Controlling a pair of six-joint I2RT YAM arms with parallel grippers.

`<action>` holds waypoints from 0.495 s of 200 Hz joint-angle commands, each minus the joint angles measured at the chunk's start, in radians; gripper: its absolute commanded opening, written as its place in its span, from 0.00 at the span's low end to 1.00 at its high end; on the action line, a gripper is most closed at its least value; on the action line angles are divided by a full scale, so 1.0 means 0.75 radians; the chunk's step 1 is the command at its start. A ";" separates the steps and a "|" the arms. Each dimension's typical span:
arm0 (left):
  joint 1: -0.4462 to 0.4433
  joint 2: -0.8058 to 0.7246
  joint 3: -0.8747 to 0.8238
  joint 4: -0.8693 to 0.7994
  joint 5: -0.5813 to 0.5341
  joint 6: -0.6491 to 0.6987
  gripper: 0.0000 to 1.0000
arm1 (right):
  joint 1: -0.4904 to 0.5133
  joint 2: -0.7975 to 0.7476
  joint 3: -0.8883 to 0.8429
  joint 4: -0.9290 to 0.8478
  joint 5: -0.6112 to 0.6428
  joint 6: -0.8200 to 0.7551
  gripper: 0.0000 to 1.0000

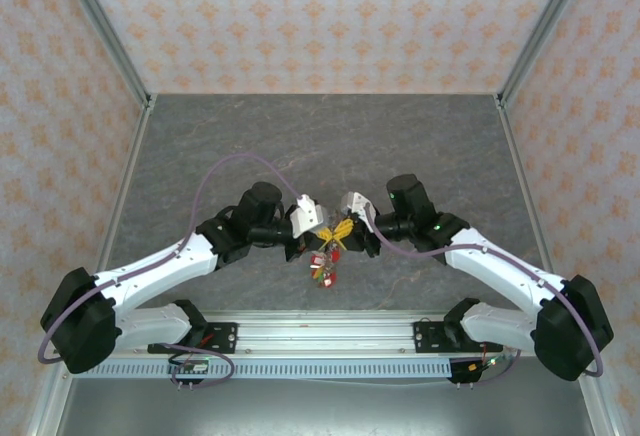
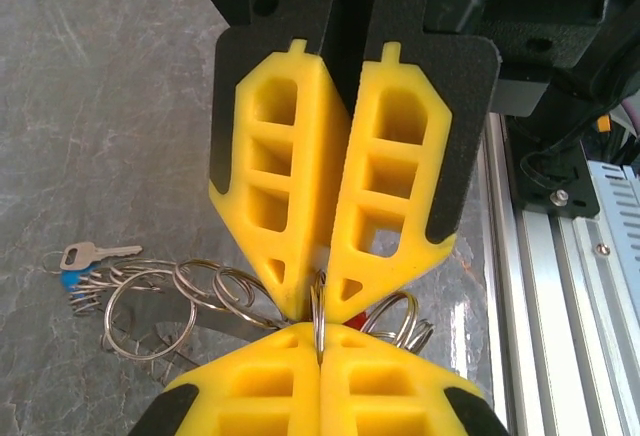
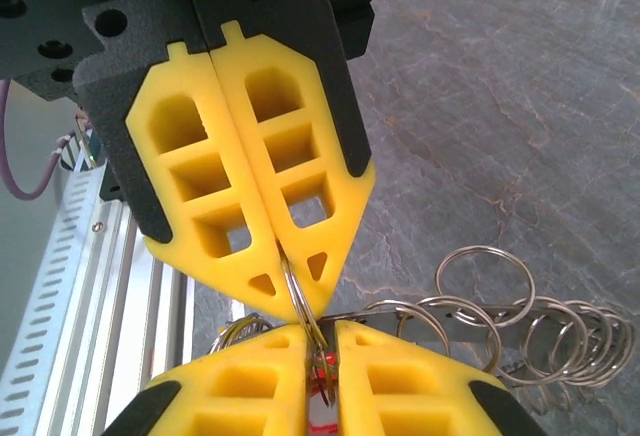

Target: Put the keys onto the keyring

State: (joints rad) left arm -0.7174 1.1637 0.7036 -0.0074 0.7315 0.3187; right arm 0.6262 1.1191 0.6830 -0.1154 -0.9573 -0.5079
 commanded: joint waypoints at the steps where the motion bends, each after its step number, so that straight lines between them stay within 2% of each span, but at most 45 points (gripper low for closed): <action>1: -0.011 -0.056 0.014 0.187 0.137 -0.035 0.00 | -0.016 -0.021 -0.017 0.146 -0.045 0.043 0.09; 28: -0.011 -0.070 0.025 0.097 0.076 -0.003 0.00 | -0.019 -0.026 -0.002 0.121 -0.008 0.030 0.02; 41: -0.011 -0.075 0.036 0.031 0.022 0.026 0.12 | -0.019 -0.026 0.024 0.062 -0.004 0.000 0.00; 52: -0.012 -0.073 0.053 -0.042 -0.020 0.061 0.18 | -0.019 -0.024 0.051 0.013 -0.001 -0.024 0.00; 99: -0.015 -0.040 0.123 -0.248 -0.133 0.172 0.21 | 0.006 -0.005 0.159 -0.219 0.076 -0.165 0.00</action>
State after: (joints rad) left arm -0.7200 1.1362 0.7479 -0.0967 0.6792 0.3836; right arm 0.6167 1.1130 0.7216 -0.2054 -0.9321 -0.5507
